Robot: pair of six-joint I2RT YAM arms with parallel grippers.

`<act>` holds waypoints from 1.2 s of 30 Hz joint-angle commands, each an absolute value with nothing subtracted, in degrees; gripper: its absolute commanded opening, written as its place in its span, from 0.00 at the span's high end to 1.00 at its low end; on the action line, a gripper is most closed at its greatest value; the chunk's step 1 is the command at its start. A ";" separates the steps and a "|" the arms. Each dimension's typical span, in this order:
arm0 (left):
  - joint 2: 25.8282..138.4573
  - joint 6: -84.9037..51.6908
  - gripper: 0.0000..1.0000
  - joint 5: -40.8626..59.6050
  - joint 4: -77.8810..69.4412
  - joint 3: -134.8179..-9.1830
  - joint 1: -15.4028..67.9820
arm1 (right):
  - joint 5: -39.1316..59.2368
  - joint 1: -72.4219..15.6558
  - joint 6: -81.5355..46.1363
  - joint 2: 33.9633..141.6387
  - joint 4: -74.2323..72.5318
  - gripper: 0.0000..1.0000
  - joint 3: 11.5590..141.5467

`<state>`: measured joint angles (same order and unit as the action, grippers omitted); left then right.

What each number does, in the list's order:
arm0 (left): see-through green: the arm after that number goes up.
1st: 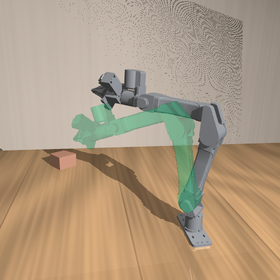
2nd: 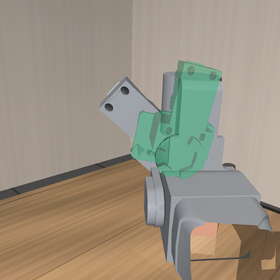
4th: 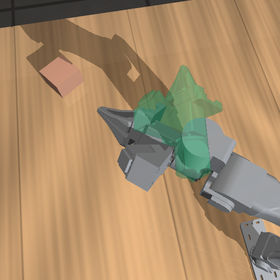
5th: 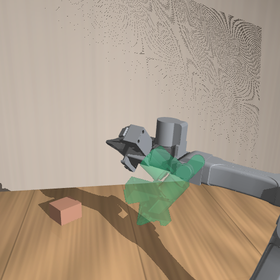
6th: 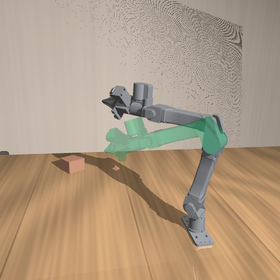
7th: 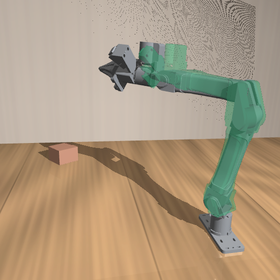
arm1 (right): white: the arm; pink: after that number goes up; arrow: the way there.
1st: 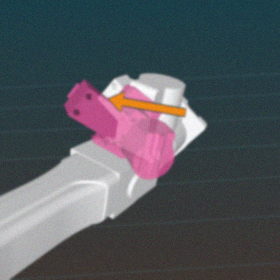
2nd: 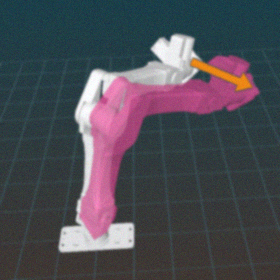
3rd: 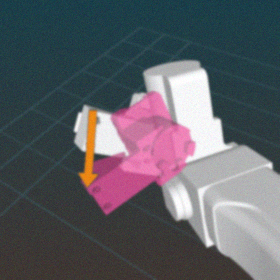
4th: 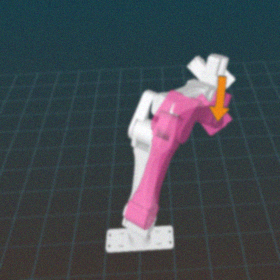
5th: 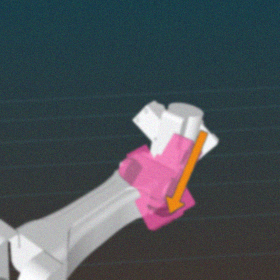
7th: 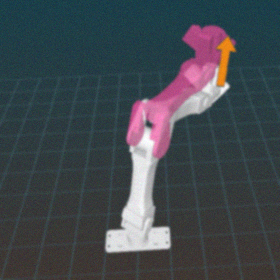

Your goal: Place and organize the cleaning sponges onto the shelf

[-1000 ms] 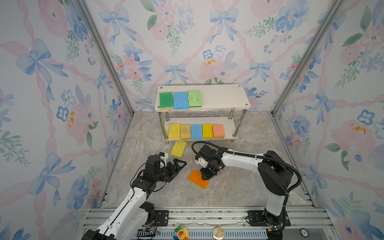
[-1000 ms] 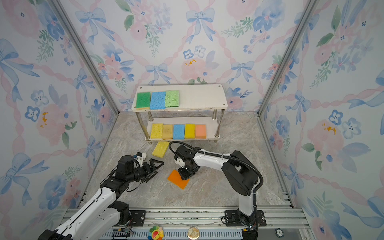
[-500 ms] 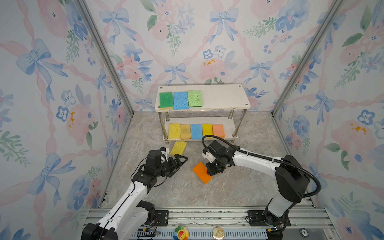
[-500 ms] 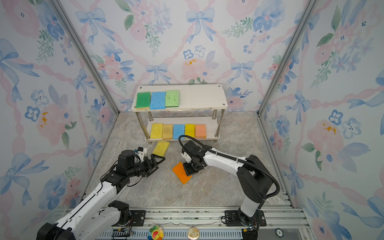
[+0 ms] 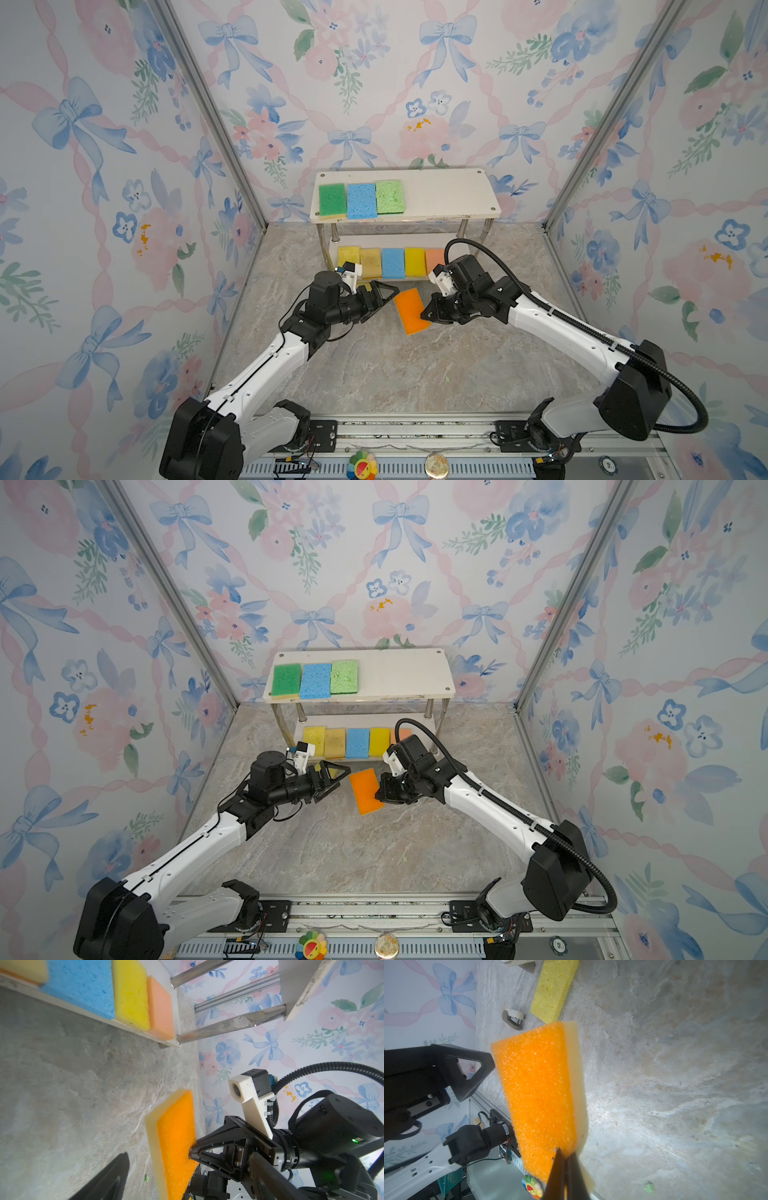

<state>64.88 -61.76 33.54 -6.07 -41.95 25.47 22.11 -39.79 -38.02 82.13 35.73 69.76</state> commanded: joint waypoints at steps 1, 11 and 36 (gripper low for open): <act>66.94 -61.44 0.13 34.11 -9.39 -44.48 27.74 | 24.33 -40.08 -43.00 79.37 35.26 0.99 71.88; 68.36 -62.13 0.35 33.99 -11.24 -45.88 29.51 | 23.66 -40.48 -45.62 76.78 35.12 0.99 72.77; 70.56 -68.12 0.75 35.05 -18.54 -45.28 30.05 | 25.02 -40.17 -45.78 74.98 32.23 0.99 72.07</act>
<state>70.39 -66.35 33.52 -14.59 -45.54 29.89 23.79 -40.66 -45.01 75.75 33.26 71.90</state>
